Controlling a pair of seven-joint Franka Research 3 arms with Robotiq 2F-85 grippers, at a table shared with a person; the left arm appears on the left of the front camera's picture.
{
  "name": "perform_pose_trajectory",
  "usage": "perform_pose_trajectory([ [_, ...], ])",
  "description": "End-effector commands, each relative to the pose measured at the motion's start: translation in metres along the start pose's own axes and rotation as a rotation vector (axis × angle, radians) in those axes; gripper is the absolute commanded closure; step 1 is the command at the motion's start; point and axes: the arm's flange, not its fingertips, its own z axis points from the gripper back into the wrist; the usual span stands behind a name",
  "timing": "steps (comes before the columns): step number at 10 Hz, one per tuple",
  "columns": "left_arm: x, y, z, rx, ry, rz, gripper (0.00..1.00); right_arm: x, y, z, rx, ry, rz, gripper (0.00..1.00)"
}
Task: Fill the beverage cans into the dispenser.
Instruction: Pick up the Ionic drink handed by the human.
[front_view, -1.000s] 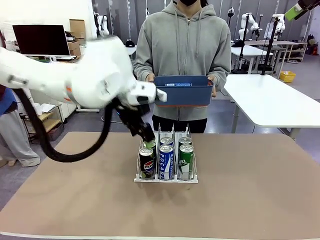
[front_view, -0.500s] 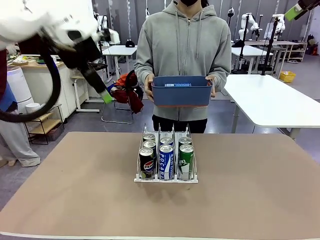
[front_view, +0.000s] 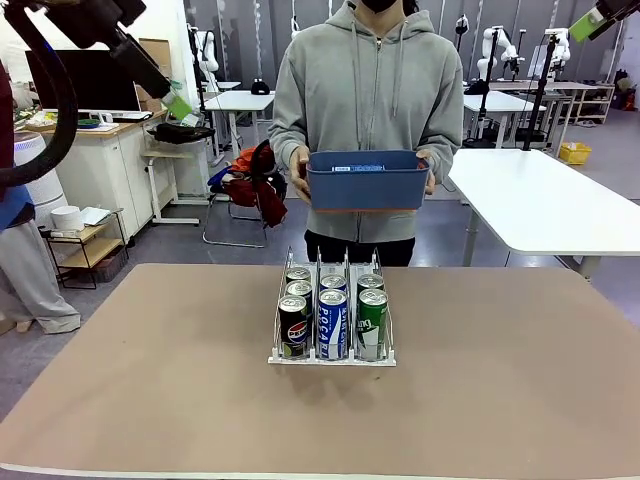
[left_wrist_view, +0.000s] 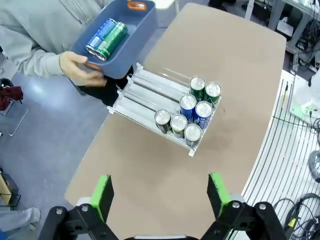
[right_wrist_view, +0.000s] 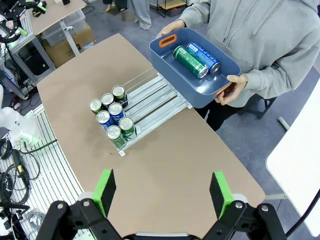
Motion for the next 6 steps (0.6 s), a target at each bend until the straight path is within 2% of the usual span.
perform_pose_trajectory([
  [1, -0.0003, -0.0008, -0.0047, -0.006, 0.025, -0.010, 0.00, -0.0011, 0.0008, 0.0000, 0.002, 0.001, -0.005, 0.00],
  [6, -0.0003, -0.0008, -0.0047, -0.006, 0.025, -0.010, 0.00, -0.0011, 0.0008, 0.0000, 0.002, 0.001, -0.005, 0.00],
])
